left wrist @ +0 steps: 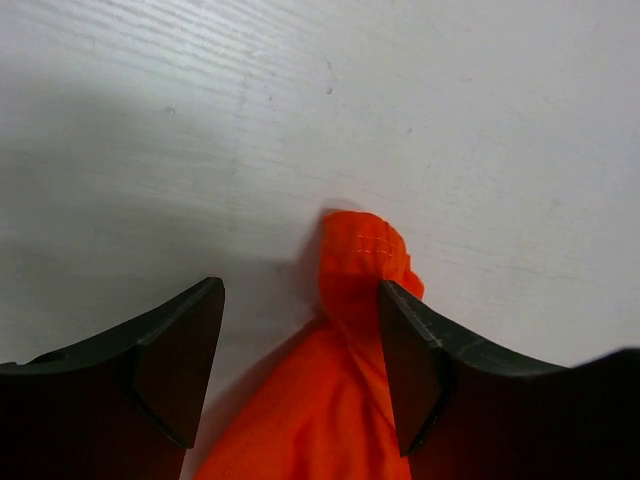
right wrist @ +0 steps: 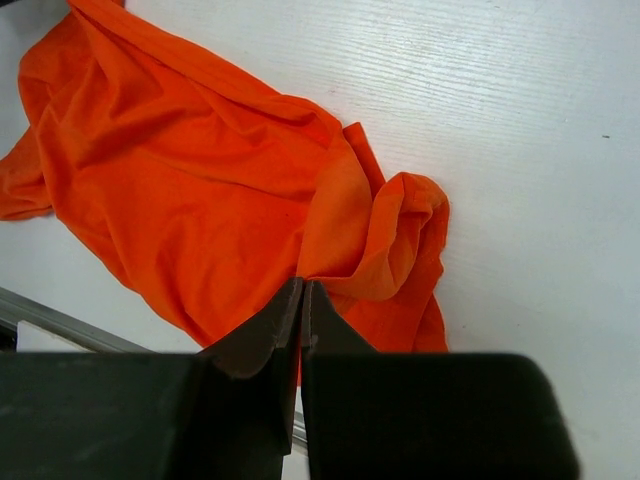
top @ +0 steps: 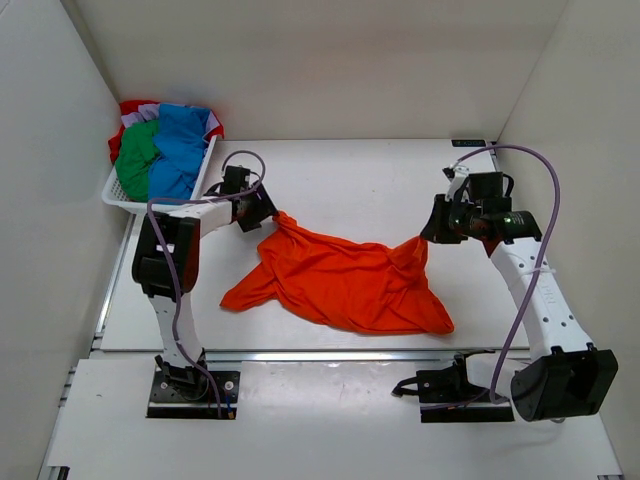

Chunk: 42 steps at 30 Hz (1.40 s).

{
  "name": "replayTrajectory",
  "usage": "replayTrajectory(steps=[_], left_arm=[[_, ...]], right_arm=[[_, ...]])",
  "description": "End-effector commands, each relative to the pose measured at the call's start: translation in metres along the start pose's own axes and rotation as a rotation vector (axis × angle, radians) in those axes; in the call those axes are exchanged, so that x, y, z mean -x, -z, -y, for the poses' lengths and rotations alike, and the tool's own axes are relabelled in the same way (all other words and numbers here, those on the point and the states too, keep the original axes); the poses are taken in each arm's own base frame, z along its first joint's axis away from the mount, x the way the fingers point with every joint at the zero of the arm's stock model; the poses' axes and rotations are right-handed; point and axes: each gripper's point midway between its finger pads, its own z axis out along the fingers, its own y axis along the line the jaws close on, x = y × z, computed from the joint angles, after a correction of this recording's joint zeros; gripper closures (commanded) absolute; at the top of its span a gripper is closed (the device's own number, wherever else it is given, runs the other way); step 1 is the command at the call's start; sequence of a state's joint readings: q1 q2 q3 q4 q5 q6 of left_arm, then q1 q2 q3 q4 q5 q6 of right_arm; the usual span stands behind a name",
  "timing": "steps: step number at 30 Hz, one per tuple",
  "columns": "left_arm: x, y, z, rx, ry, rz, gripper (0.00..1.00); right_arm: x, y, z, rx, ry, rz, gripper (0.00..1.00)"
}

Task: Fold and stack the t-shirts
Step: Flatten out the tshirt

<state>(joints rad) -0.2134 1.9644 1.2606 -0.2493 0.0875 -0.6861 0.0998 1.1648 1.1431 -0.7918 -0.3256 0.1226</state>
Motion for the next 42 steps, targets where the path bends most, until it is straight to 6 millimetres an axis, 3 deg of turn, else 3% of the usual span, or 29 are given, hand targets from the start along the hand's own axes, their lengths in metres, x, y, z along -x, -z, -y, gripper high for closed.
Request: replayTrajectory(steps=[1, 4, 8, 11, 12, 13, 17, 18, 20, 21, 22, 24, 25, 26, 29, 30, 32, 33, 35, 41, 42], left_arm=[[0.016, 0.006, 0.031, -0.096, 0.012, 0.054, 0.27], [0.010, 0.001, 0.034, -0.114, 0.024, 0.041, 0.27], [0.008, 0.002, 0.040, -0.163, 0.064, 0.044, 0.41], [0.009, 0.005, 0.045, -0.209, 0.082, 0.050, 0.66], [0.012, 0.008, 0.052, -0.231, 0.078, 0.060, 0.87], [0.011, 0.008, 0.053, -0.237, 0.079, 0.052, 1.00], [0.028, 0.037, 0.064, -0.264, 0.083, 0.109, 1.00], [0.039, 0.045, 0.065, -0.265, 0.100, 0.147, 1.00], [0.062, 0.083, 0.079, -0.301, 0.111, 0.212, 1.00], [0.083, 0.108, 0.091, -0.348, 0.108, 0.266, 1.00], [0.089, 0.117, 0.089, -0.341, 0.122, 0.270, 1.00], [0.121, 0.171, 0.110, -0.399, 0.099, 0.358, 1.00], [0.131, 0.186, 0.112, -0.401, 0.104, 0.394, 1.00], [0.141, 0.216, 0.120, -0.416, 0.087, 0.442, 1.00], [0.176, 0.319, 0.143, -0.487, 0.067, 0.608, 1.00], [0.177, 0.332, 0.140, -0.480, 0.070, 0.609, 1.00], [0.187, 0.394, 0.151, -0.534, 0.046, 0.683, 1.00], [0.182, 0.402, 0.147, -0.509, 0.030, 0.674, 1.00], [0.178, 0.449, 0.143, -0.517, 0.012, 0.743, 1.00], [0.139, 0.502, 0.114, -0.483, 0.014, 0.806, 1.00], [0.136, 0.496, 0.108, -0.465, 0.027, 0.796, 1.00]], right_arm=[[0.007, -0.005, -0.003, 0.008, 0.013, 0.025, 1.00], [0.005, -0.009, -0.001, 0.007, 0.011, 0.018, 1.00], [0.001, -0.011, -0.002, 0.011, 0.008, 0.007, 1.00], [0.000, -0.012, 0.001, 0.005, -0.001, 0.009, 1.00], [-0.002, -0.012, 0.000, 0.007, 0.000, 0.004, 1.00], [0.000, -0.011, 0.001, 0.004, 0.000, 0.009, 1.00], [0.003, -0.005, -0.002, 0.005, 0.000, 0.027, 1.00], [0.013, 0.001, -0.005, 0.013, 0.009, 0.058, 1.00], [0.034, 0.016, -0.007, 0.009, 0.004, 0.121, 1.00], [0.049, 0.028, -0.012, 0.018, 0.015, 0.171, 1.00], [0.067, 0.044, -0.015, 0.016, 0.017, 0.233, 1.00], [0.094, 0.067, -0.022, 0.013, 0.035, 0.337, 1.00], [0.110, 0.087, -0.029, 0.013, 0.053, 0.406, 1.00], [0.123, 0.101, -0.034, 0.019, 0.055, 0.463, 1.00], [0.168, 0.171, -0.055, 0.028, 0.094, 0.687, 1.00], [0.179, 0.192, -0.059, 0.027, 0.107, 0.742, 1.00], [0.187, 0.226, -0.064, 0.040, 0.131, 0.814, 1.00], [0.186, 0.238, -0.062, 0.026, 0.131, 0.837, 1.00], [0.185, 0.265, -0.071, 0.007, 0.167, 0.902, 1.00], [0.173, 0.323, -0.100, 0.005, 0.237, 1.020, 1.00], [0.171, 0.332, -0.105, 0.012, 0.246, 1.038, 1.00]])
